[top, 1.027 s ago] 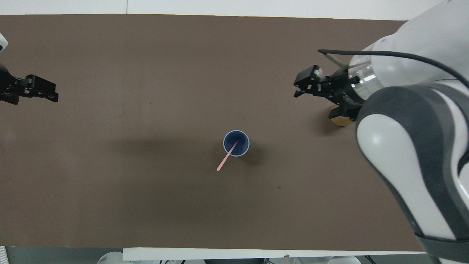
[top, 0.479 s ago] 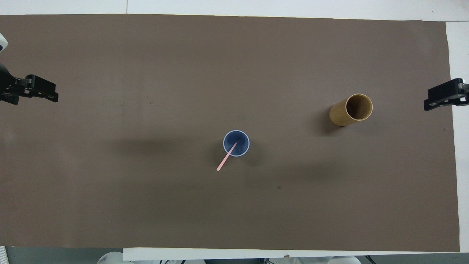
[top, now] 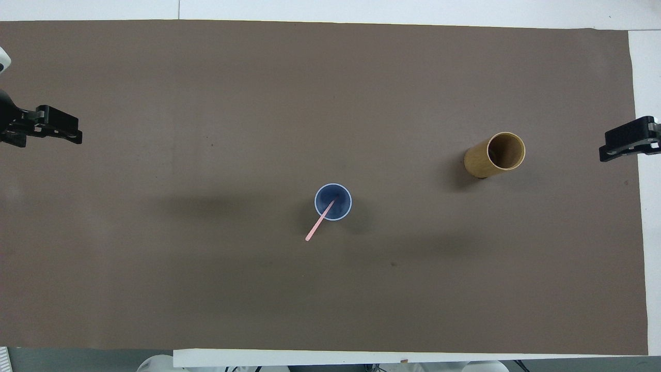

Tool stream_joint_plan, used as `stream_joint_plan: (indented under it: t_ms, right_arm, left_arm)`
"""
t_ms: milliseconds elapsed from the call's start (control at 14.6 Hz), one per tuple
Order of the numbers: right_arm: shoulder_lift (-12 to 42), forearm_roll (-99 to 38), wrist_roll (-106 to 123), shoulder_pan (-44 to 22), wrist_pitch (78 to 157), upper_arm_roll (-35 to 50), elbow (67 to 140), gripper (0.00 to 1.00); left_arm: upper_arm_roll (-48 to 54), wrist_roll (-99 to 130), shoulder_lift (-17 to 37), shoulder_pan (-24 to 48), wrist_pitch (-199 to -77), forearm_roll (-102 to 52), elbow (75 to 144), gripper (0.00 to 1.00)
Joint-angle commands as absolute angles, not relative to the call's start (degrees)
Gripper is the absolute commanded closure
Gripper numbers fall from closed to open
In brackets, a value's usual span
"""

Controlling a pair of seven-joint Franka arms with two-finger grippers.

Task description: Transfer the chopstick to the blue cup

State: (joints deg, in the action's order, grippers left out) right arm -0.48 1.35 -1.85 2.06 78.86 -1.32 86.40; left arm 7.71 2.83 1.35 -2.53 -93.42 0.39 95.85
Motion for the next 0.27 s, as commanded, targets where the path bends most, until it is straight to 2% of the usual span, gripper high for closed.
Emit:
stream_joint_plan:
  t_ms: [0,205]
  right_arm:
    - [-2.80,1.76,-0.97,2.63,78.84,-1.14,88.76,0.00]
    - [-2.90,2.02,-0.97,2.81,79.10,-1.14,89.03,0.00]
  left_arm:
    - [7.56,3.43,1.14,-2.55,-93.25,0.00,95.98,0.00]
    - [7.56,3.43,1.14,-2.55,-93.25,0.00,95.98,0.00]
